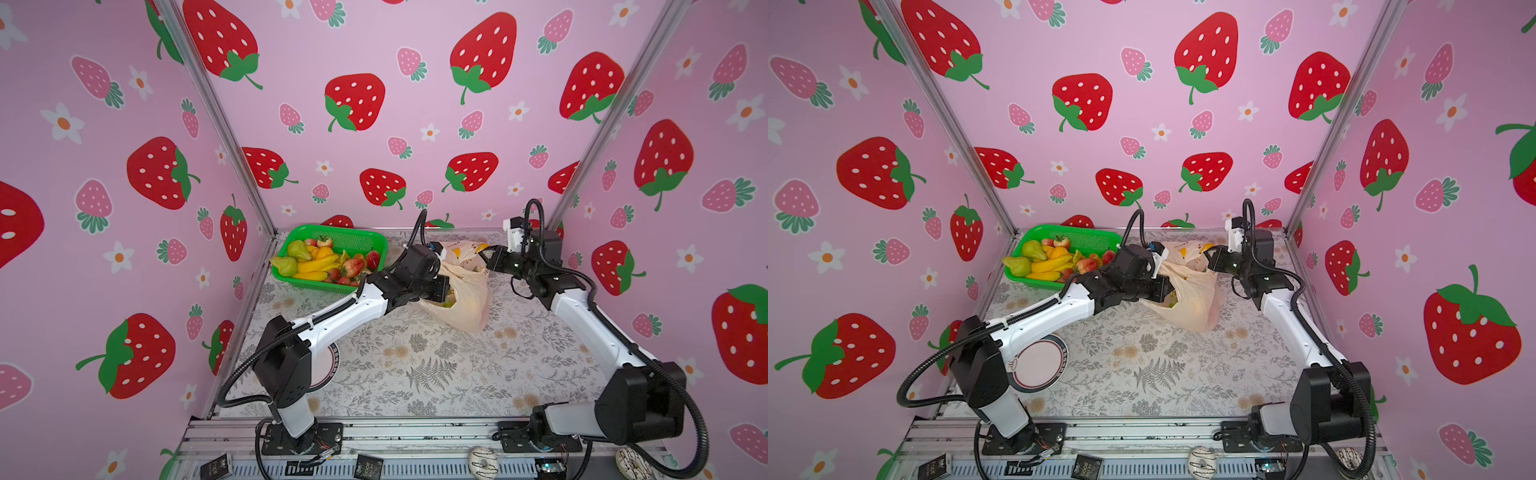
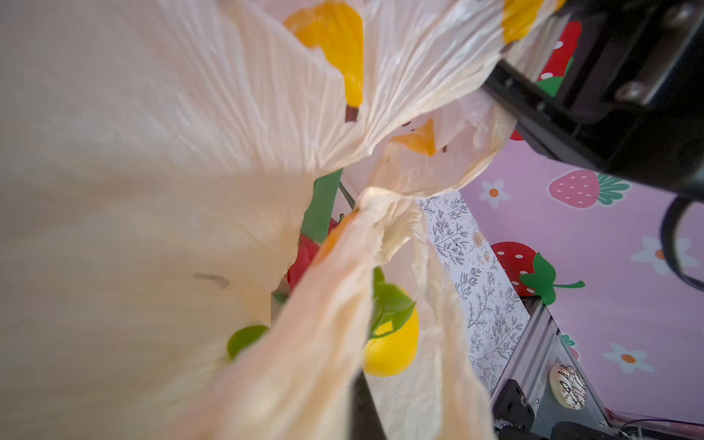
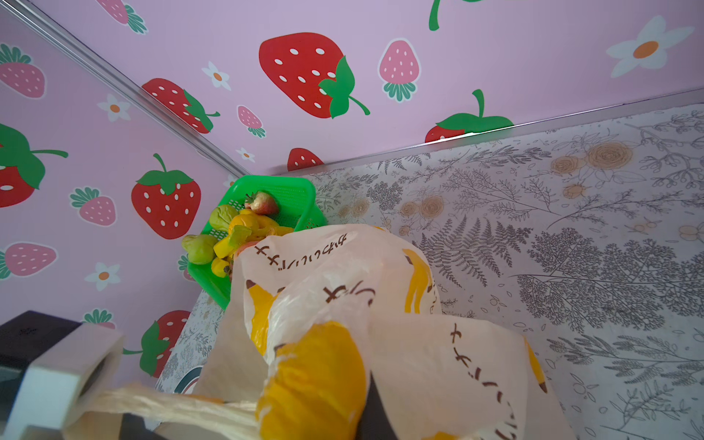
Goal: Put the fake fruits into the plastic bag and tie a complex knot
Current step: 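Lower the lemon into the bag and open the left gripper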
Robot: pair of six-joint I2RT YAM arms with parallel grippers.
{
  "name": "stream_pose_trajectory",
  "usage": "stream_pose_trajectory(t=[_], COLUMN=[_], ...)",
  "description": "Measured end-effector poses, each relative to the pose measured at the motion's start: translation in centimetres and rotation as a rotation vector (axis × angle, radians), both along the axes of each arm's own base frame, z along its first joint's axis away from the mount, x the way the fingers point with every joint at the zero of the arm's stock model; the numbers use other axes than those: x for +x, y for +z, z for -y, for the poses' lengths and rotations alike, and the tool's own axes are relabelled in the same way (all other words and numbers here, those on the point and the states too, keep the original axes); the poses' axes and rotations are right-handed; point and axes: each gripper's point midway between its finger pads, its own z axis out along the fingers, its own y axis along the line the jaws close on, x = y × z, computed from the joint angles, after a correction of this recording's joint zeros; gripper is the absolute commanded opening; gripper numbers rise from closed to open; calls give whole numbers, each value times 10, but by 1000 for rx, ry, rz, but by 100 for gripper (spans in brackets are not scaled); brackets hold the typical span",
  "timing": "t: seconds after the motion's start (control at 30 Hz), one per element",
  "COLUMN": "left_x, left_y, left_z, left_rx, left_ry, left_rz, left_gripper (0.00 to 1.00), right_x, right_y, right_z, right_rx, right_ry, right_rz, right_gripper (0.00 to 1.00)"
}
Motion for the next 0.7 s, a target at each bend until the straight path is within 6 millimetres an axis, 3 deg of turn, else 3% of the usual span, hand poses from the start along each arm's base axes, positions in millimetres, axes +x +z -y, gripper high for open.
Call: stream_pose_trajectory(t=[0.1, 0.23, 0.33, 0.47, 0.7], left_x=[7, 11, 14, 19, 15], left_y=[-14, -36, -39, -24, 15], left_z=[13, 19, 16, 6, -30], left_rx=[-4, 18, 20, -9, -86], left_ry=[-7, -11, -8, 2, 13], left_rz=[-24, -60, -68, -54, -21], left_gripper=[0, 17, 29, 39, 46], right_x=[0, 1, 2, 3, 4], right_y=[0, -1, -1, -2, -6], right_z=[1, 1, 2, 4, 8], right_rx=[-4, -10, -15, -30, -56], right_ry=[-4, -7, -12, -18, -36], right_rz=[2, 5, 8, 14, 10], right_gripper=[7, 7, 7, 7, 7])
